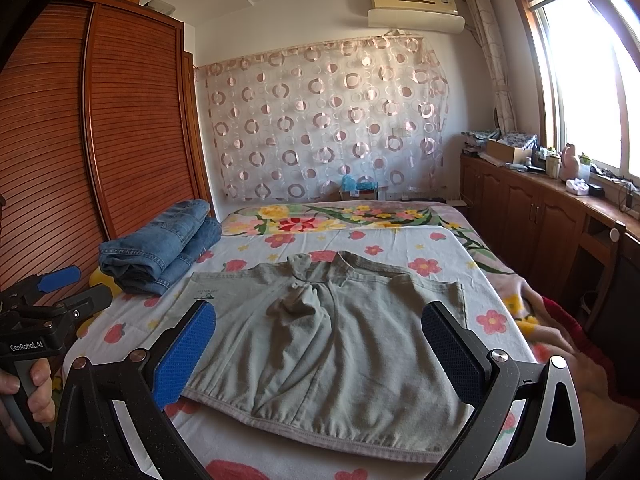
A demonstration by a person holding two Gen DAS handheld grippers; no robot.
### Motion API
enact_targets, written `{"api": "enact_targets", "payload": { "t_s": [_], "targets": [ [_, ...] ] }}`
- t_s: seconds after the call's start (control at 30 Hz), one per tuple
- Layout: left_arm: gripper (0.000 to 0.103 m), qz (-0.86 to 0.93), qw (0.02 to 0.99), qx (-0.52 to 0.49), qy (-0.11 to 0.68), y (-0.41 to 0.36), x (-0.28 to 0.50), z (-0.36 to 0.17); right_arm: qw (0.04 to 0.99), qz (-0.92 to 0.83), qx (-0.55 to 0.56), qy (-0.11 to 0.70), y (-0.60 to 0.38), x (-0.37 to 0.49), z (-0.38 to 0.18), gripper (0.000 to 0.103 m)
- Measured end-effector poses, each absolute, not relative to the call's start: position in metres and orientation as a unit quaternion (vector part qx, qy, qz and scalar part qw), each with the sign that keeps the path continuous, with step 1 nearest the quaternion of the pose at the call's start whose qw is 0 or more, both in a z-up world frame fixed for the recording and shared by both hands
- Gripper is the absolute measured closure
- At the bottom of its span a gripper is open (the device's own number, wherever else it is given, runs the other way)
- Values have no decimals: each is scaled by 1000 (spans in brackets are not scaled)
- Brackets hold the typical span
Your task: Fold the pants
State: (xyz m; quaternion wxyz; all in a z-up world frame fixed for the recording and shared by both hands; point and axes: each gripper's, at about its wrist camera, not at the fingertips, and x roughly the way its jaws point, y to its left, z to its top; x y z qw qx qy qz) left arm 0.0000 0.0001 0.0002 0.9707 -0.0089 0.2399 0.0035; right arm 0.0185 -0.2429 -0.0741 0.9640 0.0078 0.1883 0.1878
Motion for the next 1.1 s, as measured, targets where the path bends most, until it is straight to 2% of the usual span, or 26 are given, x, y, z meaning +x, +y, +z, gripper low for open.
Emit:
{"api": "enact_targets", "payload": {
  "t_s": [0.77, 1.1],
  "targets": [
    [0, 2, 969, -12, 245, -2, -1, 12, 963, 189, 9, 192, -243, 21, -70, 0],
    [0, 7, 960, -22, 279, 11, 12, -24, 961, 179, 6, 210, -253, 33, -81, 0]
  ]
}}
